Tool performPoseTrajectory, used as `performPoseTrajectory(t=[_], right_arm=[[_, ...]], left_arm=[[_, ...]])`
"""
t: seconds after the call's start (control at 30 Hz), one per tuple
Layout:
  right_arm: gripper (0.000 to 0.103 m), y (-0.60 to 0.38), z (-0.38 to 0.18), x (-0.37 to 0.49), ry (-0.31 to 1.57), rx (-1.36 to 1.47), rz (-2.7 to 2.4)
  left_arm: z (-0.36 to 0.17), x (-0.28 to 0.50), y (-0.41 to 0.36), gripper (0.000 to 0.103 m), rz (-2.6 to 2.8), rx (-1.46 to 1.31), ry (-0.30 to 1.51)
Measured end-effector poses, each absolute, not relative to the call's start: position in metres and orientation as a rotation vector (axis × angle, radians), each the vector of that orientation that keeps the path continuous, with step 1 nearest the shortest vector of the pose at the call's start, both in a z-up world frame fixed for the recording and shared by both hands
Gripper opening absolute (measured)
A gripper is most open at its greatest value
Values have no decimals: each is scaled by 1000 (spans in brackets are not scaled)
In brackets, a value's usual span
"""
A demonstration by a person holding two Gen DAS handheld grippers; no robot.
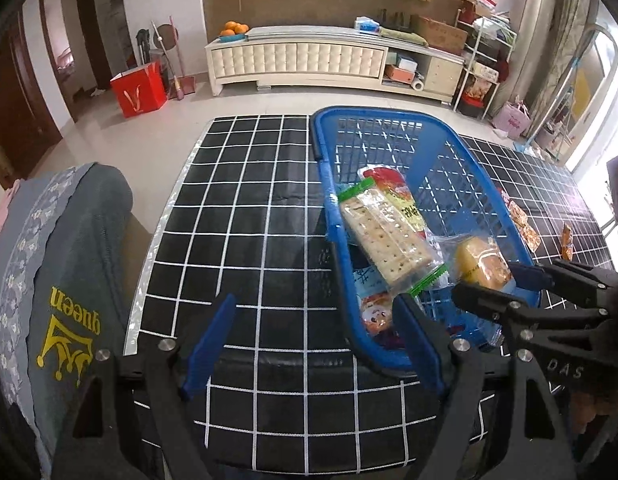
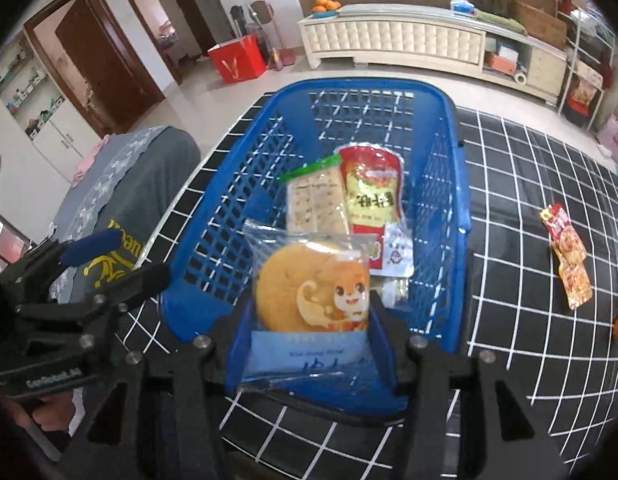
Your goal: Organize snacks
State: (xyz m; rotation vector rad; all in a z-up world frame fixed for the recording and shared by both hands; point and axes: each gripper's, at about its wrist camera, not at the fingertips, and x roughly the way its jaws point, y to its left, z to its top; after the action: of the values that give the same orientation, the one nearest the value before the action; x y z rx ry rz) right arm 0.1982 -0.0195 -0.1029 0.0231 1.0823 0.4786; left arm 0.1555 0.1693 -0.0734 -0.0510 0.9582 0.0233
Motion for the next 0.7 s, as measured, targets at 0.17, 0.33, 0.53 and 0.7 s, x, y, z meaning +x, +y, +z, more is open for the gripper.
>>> performPoseTrajectory(t=[0.17,0.33,0.53,0.7], right_arm=[[57,-20,-101,197,1077,13,488],[57,-13,-102,199,1085,0,503],[57,-7,-106,206,1110,10,515],[70,-6,-108,208,1116,0,512]], left_arm=[[-73,155,173,79,50,-47,968],[-74,150,171,79,55,-51,972],[-76,153,170,79,49,-53,983],[-73,153,170,79,52,-55,976]])
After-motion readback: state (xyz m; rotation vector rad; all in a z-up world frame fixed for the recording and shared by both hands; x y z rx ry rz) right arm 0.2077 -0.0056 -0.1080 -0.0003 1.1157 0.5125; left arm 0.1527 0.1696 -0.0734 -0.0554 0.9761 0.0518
